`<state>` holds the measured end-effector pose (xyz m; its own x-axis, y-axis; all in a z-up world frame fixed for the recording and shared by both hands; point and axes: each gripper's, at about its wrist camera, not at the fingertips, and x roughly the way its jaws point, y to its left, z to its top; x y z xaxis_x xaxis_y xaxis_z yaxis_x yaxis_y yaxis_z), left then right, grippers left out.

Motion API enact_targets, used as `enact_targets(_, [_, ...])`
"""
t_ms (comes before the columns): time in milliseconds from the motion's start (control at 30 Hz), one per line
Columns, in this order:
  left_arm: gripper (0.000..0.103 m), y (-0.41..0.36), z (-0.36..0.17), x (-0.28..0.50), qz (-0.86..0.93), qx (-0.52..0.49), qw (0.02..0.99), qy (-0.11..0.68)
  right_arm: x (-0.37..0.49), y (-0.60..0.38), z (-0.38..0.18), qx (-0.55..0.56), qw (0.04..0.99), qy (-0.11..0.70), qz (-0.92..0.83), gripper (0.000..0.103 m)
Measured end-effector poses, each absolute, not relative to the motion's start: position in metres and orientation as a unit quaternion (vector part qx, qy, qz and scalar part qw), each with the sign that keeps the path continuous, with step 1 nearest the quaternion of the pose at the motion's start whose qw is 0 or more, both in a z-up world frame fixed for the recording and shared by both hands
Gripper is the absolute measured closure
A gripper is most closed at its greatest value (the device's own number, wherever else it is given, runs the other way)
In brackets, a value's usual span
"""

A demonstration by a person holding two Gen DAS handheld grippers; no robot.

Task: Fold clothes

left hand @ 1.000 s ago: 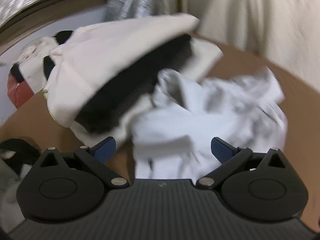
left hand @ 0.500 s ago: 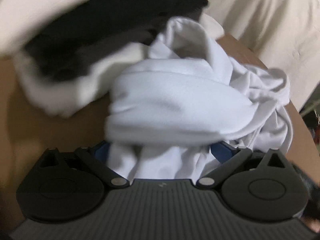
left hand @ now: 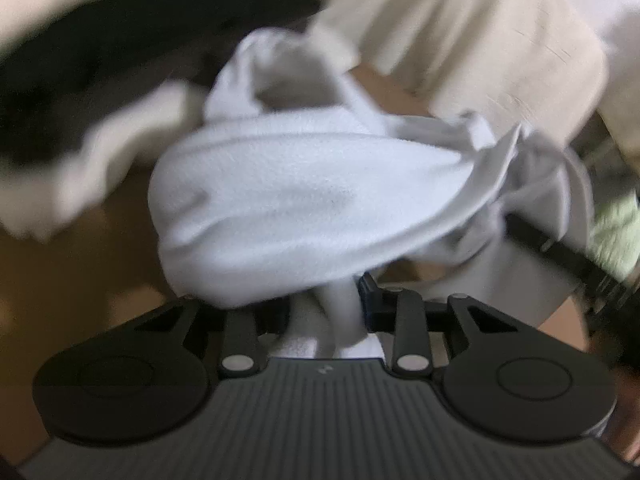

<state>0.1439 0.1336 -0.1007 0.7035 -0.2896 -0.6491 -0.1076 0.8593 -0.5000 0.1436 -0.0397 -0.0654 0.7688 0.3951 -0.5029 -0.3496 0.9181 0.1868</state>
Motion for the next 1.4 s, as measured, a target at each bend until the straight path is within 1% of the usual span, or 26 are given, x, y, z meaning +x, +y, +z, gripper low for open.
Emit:
enact_targets(67, [0.075,0.096,-0.071,0.129,-0.054,-0.179,0.920,0.343,0.129,-0.061,-0.042,0.036,0.949,0.253,0.185,0.070])
enact_targets(200, [0.075,0.035,-0.002,0.087,-0.107,-0.113,0.968,0.196,0.102,-0.109,0.012,-0.026,0.973,0.186,0.137,0.071])
enact_targets(233, [0.074,0.028,0.009,0.083,-0.114,-0.115,0.969,0.184,0.095,-0.123,0.027,-0.042,0.977,0.167,0.124,0.071])
enact_targets(300, [0.073,0.016,0.027,0.077,-0.124,-0.124,0.969,0.172,0.082,-0.157,0.055,-0.063,0.985,0.133,0.093,0.071])
enact_targets(333, [0.071,0.006,0.014,0.076,-0.126,-0.121,0.968,0.178,0.074,-0.173,0.067,-0.064,0.987,0.121,0.078,0.071])
enact_targets(367, [0.071,0.005,0.027,0.083,-0.129,-0.117,0.966,0.190,0.068,-0.193,0.078,-0.061,0.990,0.114,0.062,0.071])
enact_targets(433, [0.071,-0.016,0.007,0.085,-0.130,-0.102,0.958,0.233,0.058,-0.234,0.087,-0.046,0.991,0.119,0.034,0.071])
enact_targets(467, [0.071,-0.021,-0.007,0.090,-0.123,-0.091,0.954,0.259,0.059,-0.252,0.082,-0.036,0.990,0.134,0.021,0.070])
enact_targets(533, [0.072,-0.032,-0.035,0.102,-0.108,-0.068,0.941,0.313,0.067,-0.286,0.053,-0.004,0.981,0.193,0.001,0.069])
enact_targets(567, [0.073,-0.038,-0.048,0.103,-0.092,-0.050,0.936,0.337,0.071,-0.303,0.037,0.016,0.974,0.226,-0.007,0.067])
enact_targets(600, [0.073,-0.044,-0.058,0.103,-0.076,-0.037,0.931,0.354,0.078,-0.318,0.013,0.050,0.960,0.277,-0.010,0.067])
enact_targets(667, [0.074,-0.049,-0.063,0.105,-0.068,-0.027,0.929,0.364,0.093,-0.341,-0.033,0.106,0.918,0.382,-0.019,0.064])
enact_targets(700, [0.074,-0.048,-0.057,0.106,-0.068,-0.029,0.931,0.358,0.101,-0.346,-0.052,0.117,0.899,0.422,-0.014,0.064])
enact_targets(767, [0.075,-0.042,-0.047,0.106,-0.069,-0.034,0.937,0.341,0.108,-0.349,-0.074,0.116,0.882,0.456,-0.023,0.059])
enact_targets(833, [0.076,-0.039,-0.039,0.092,-0.071,-0.032,0.947,0.313,0.115,-0.342,-0.069,0.080,0.884,0.460,-0.024,0.058])
enact_targets(900, [0.077,-0.035,-0.034,0.081,-0.074,-0.029,0.953,0.291,0.115,-0.333,-0.057,0.045,0.898,0.437,-0.023,0.051])
enact_targets(933, [0.077,-0.028,-0.032,0.089,-0.079,-0.035,0.956,0.281,0.114,-0.329,-0.051,0.037,0.904,0.425,-0.022,0.046])
enact_targets(1000, [0.077,-0.017,-0.022,0.087,-0.092,-0.064,0.959,0.261,0.112,-0.323,-0.040,0.019,0.915,0.402,-0.022,0.043])
enact_targets(1067, [0.077,-0.006,-0.011,0.084,-0.103,-0.089,0.961,0.240,0.107,-0.318,-0.039,-0.005,0.920,0.390,-0.030,0.035])
enact_targets(1100, [0.077,-0.001,-0.007,0.085,-0.104,-0.092,0.963,0.233,0.107,-0.317,-0.038,-0.021,0.922,0.386,-0.038,0.032])
enact_targets(1167, [0.076,-0.001,-0.005,0.089,-0.088,-0.072,0.964,0.239,0.106,-0.315,-0.038,-0.049,0.922,0.381,-0.052,0.022])
enact_targets(1200, [0.076,-0.002,-0.007,0.090,-0.080,-0.058,0.964,0.247,0.106,-0.310,-0.037,-0.059,0.921,0.382,-0.058,0.021])
enact_targets(1300, [0.076,-0.004,-0.015,0.096,-0.080,-0.058,0.958,0.270,0.107,-0.306,-0.036,-0.061,0.920,0.383,-0.060,0.021])
enact_targets(1333, [0.075,-0.006,-0.018,0.098,-0.085,-0.066,0.955,0.277,0.106,-0.306,-0.037,-0.057,0.922,0.378,-0.055,0.024])
enact_targets(1367, [0.075,-0.007,-0.020,0.099,-0.090,-0.075,0.952,0.284,0.104,-0.305,-0.037,-0.053,0.925,0.372,-0.050,0.038])
enact_targets(1400, [0.074,-0.008,-0.022,0.101,-0.095,-0.084,0.949,0.290,0.099,-0.302,-0.036,-0.055,0.931,0.359,-0.040,0.047])
